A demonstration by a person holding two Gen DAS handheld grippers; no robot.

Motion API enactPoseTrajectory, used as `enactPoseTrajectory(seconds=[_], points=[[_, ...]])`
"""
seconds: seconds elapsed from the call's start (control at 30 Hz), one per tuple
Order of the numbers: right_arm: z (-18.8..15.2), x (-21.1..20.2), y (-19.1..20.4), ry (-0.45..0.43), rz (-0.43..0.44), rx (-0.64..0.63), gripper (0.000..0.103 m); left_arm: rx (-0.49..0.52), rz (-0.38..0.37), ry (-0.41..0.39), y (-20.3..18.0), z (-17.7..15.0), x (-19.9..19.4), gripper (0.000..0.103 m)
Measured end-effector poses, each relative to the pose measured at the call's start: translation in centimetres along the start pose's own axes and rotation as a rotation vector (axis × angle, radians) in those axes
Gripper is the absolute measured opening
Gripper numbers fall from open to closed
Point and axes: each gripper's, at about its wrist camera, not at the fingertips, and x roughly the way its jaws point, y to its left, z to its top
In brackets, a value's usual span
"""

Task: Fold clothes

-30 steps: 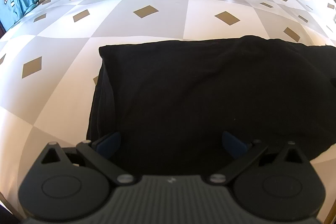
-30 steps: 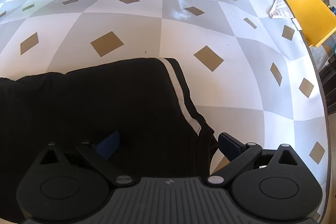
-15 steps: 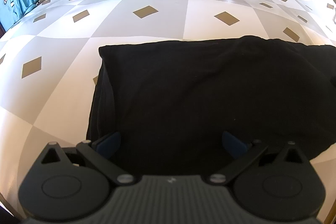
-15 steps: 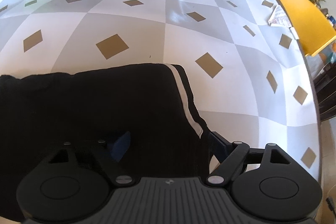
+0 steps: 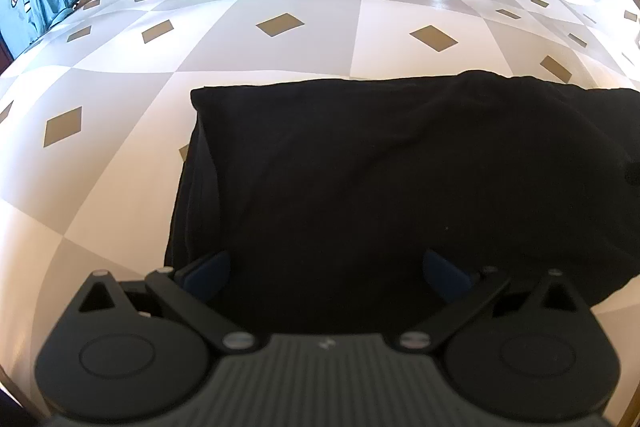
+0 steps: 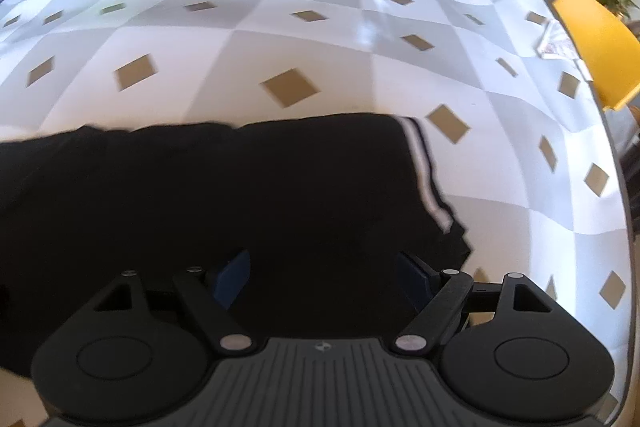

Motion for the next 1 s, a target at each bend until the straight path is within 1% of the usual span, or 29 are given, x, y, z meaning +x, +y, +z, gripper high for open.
enactPoseTrajectory(seconds=[0.43, 0.6, 0.8, 1.0], points=[[-2.7, -1.7, 4.9, -0.004, 0.156, -0.053, 0.078, -0.006, 0.006, 0.001, -0.1, 0.0, -0.1, 0.103], [-3.3, -2.3, 6.9, -0.016, 0.197, -0.097, 0.079, -0.002, 0.006, 0.002, -0.1, 0.0, -0.2, 0.103], [-4.0, -2.4, 8.3, -0.015, 0.224, -0.128, 0.079, 0.008, 0.009, 0.003, -0.2, 0.0, -0.3, 0.103], [-4.6, -2.3, 9.1, -0.019, 0.211, -0.166, 0.079, 0.015, 0.014, -0.002, -0.3, 0.0, -0.3, 0.103]])
